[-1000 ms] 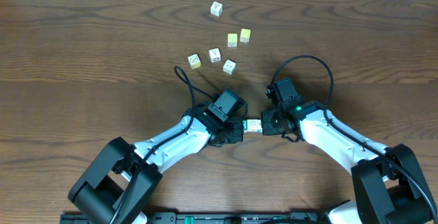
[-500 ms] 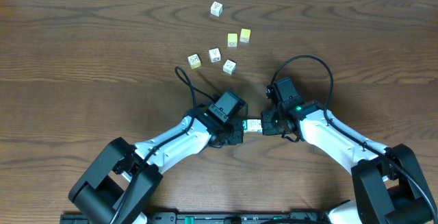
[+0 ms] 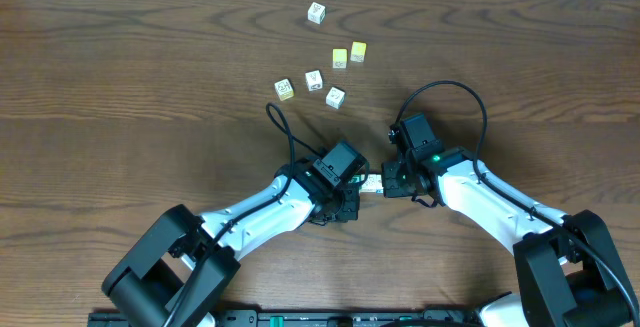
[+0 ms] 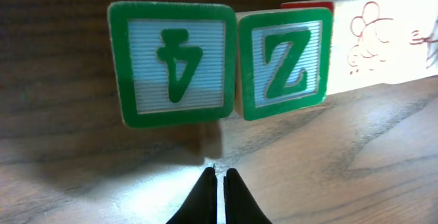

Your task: Lift 4 blocks

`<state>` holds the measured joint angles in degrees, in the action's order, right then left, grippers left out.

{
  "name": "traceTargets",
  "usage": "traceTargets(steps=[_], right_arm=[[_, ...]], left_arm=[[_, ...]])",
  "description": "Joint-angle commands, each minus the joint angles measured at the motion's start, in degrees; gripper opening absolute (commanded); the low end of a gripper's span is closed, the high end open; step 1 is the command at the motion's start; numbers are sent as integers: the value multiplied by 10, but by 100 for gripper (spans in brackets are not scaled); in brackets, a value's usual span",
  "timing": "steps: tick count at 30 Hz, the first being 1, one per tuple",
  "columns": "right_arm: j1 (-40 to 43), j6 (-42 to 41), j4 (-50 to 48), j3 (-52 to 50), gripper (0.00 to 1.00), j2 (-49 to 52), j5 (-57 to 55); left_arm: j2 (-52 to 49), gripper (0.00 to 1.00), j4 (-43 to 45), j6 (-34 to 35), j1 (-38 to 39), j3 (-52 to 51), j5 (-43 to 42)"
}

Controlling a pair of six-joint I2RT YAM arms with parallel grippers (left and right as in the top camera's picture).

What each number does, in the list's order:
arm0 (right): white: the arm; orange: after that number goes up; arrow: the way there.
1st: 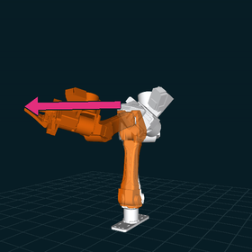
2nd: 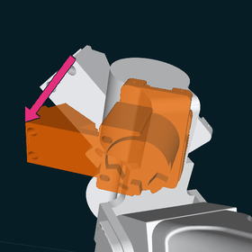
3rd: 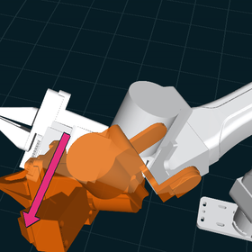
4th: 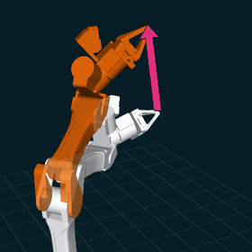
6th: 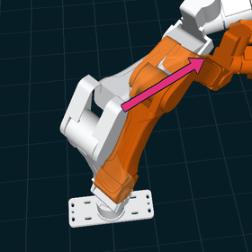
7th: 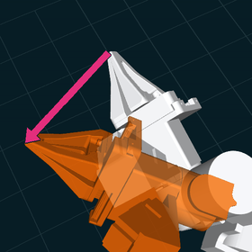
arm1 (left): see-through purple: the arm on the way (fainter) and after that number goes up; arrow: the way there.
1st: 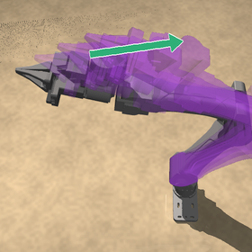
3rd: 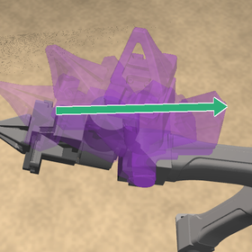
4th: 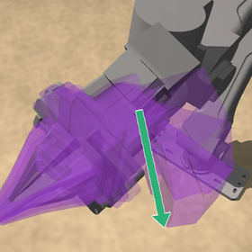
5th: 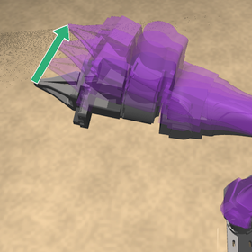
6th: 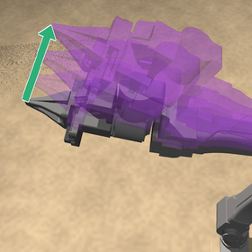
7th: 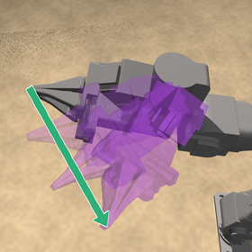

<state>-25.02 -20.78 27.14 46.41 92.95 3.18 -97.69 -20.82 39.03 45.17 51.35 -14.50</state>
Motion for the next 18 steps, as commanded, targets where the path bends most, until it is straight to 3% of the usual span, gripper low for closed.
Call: traceTargets(steps=[1, 9, 15, 18], right_arm=[[3, -2, -2, 0, 1, 5, -4], [3, -2, -1, 0, 1, 5, -4], [3, -2, -1, 0, 1, 5, -3], [3, -2, -1, 0, 1, 5, -3]], left_arm=[[32, 7, -3, 3, 1, -7, 30], [103, 7, -8, -6, -1, -7, 58], [141, 7, -42, -23, -15, -7, 172], [142, 7, -49, -46, -43, -7, 189]])
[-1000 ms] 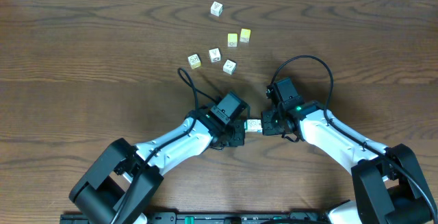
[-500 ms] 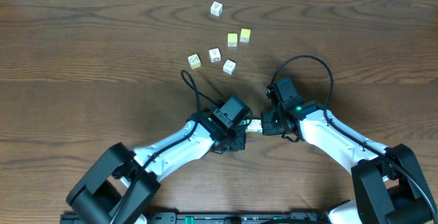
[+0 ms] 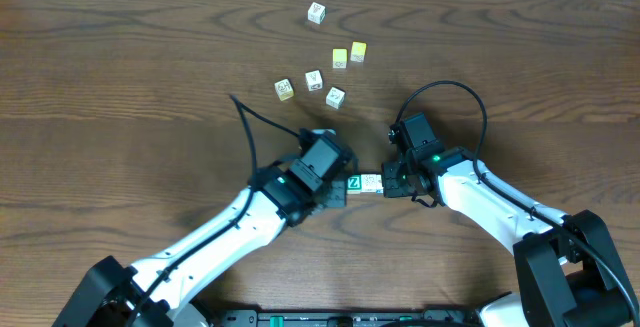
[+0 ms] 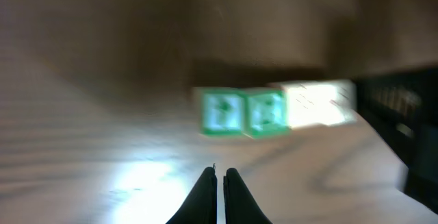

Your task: Lift 4 blocks

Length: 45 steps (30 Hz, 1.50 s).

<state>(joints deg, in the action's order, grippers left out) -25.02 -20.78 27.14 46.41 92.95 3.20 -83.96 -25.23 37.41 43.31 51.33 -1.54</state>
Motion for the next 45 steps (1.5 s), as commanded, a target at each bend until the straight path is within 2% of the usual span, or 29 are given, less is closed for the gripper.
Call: traceTargets(steps=[1, 9, 17, 25, 36, 45], right_arm=[[3, -2, -1, 0, 1, 5, -4], [3, -2, -2, 0, 1, 5, -4], [3, -2, 2, 0, 1, 5, -4], [3, -2, 3, 0, 1, 5, -3], [3, -2, 2, 0, 1, 5, -3], [3, -2, 1, 0, 1, 5, -3]], left_arm=[[2, 7, -4, -36, -35, -7, 59], [-40, 8, 20, -64, -105, -7, 67], [-103, 7, 37, -65, -104, -7, 25], [-108, 7, 63, -65, -104, -7, -24], [-109, 7, 66, -68, -104, -7, -25], [-151, 7, 78, -67, -88, -7, -33]])
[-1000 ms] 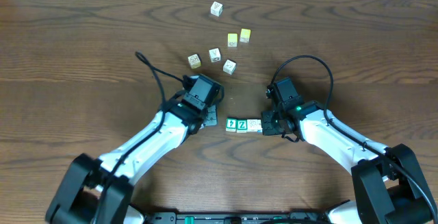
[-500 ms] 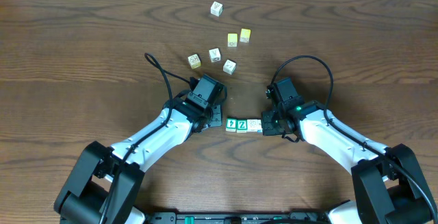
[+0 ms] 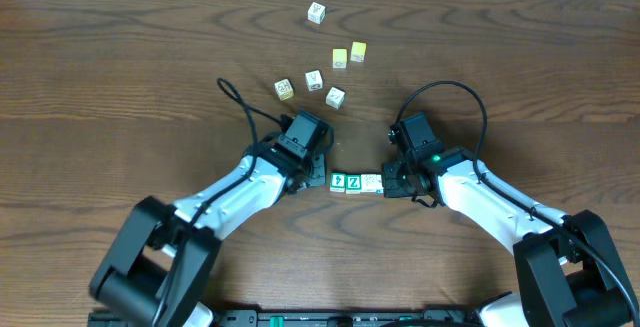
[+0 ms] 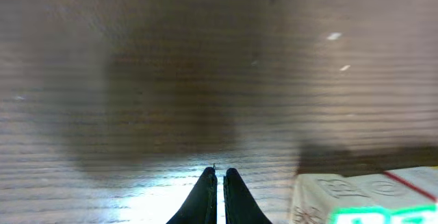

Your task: Lift 4 blocks

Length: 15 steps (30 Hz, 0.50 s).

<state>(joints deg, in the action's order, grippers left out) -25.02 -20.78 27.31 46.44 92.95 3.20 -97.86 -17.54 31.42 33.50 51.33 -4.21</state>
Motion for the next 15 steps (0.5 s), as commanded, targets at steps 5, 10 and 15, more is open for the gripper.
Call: traceTargets(steps=[5, 10, 15], right_arm=[[3, -2, -1, -1, 1, 5, -3], [3, -2, -1, -1, 1, 5, -3], [3, -2, -1, -1, 1, 5, -3]], left_arm=[[-14, 7, 10, -7, 27, -7, -10], [-14, 7, 21, -4, 36, -7, -33], [-14, 7, 20, -3, 38, -7, -34]])
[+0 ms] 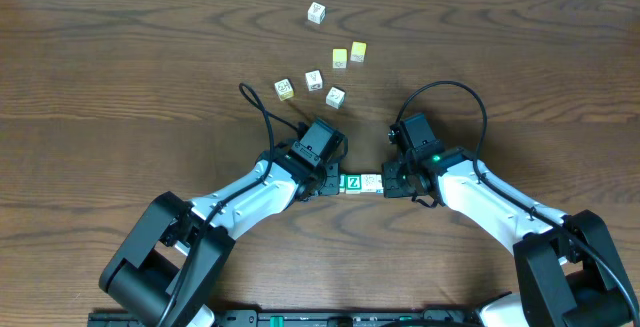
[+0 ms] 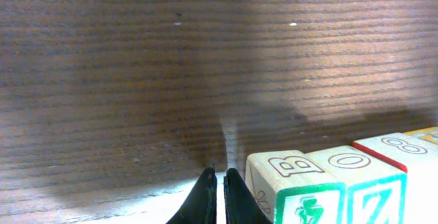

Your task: Lift 4 blocks

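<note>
A row of letter blocks (image 1: 360, 182) lies end to end on the table between my two grippers. In the left wrist view the row's left end block (image 2: 294, 183) shows a B on top and a green face, then a Z block (image 2: 366, 183) and a red-edged block (image 2: 393, 148). My left gripper (image 2: 217, 177) is shut with nothing in it, its fingertips just left of the end block. In the overhead view the left gripper (image 1: 326, 180) covers that end. My right gripper (image 1: 386, 182) sits against the row's right end; its jaws are hidden.
Several loose blocks lie farther back on the wooden table (image 1: 120, 87): a white one (image 1: 316, 12), two yellow ones (image 1: 340, 57) (image 1: 358, 51), and a cluster of three (image 1: 313, 80). Cables arch over both arms.
My left gripper has moved right, from a little way off the row's left end to right beside it. The end block now sits next to its shut fingers. The right arm has not moved.
First my left gripper was shut in front of the row, facing the green faces. Then it had drawn back to the left. Later it stood at the far left side of the row, and now it rests by the row's left end. The right gripper stayed at the right end.
</note>
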`<state>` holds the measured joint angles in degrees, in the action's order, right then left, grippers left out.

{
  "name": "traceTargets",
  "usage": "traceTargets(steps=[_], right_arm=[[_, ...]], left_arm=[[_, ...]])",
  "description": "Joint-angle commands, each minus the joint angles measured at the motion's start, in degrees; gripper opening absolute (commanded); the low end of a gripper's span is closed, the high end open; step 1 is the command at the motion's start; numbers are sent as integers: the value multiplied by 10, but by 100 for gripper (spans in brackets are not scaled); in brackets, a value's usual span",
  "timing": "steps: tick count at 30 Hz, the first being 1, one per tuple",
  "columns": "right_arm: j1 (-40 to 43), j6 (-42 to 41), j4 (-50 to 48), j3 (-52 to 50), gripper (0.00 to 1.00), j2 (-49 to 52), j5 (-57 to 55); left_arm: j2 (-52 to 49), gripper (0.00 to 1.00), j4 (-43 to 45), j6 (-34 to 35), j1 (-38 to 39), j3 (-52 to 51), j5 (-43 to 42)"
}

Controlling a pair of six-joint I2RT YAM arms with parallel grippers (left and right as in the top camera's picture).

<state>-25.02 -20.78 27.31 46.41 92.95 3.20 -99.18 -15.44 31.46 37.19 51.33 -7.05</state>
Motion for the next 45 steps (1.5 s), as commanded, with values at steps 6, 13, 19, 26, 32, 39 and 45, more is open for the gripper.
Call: traceTargets(steps=[6, 13, 19, 26, 32, 39, 45], right_arm=[[3, -2, -1, 0, 1, 5, -3], [3, -2, -1, 0, 1, 5, -3], [3, -2, -2, 0, 1, 5, 3], [3, -2, -3, 0, 1, 5, 3], [3, -2, -3, 0, 1, 5, 3], [3, -2, -9, 0, 1, 5, 29], [3, -7, -26, 0, 1, 5, 50]], left_arm=[[-1, 7, 2, -3, 2, -7, -16], [-1, 7, 2, -3, 1, -7, -21], [-1, 7, 2, -3, 1, -7, -31], [-1, 7, 2, -3, 2, -7, -51], [-1, 7, 2, -4, 2, -7, -54], [0, 7, 2, -4, 2, -7, -54], [-1, 7, 2, -4, 2, -7, -54]])
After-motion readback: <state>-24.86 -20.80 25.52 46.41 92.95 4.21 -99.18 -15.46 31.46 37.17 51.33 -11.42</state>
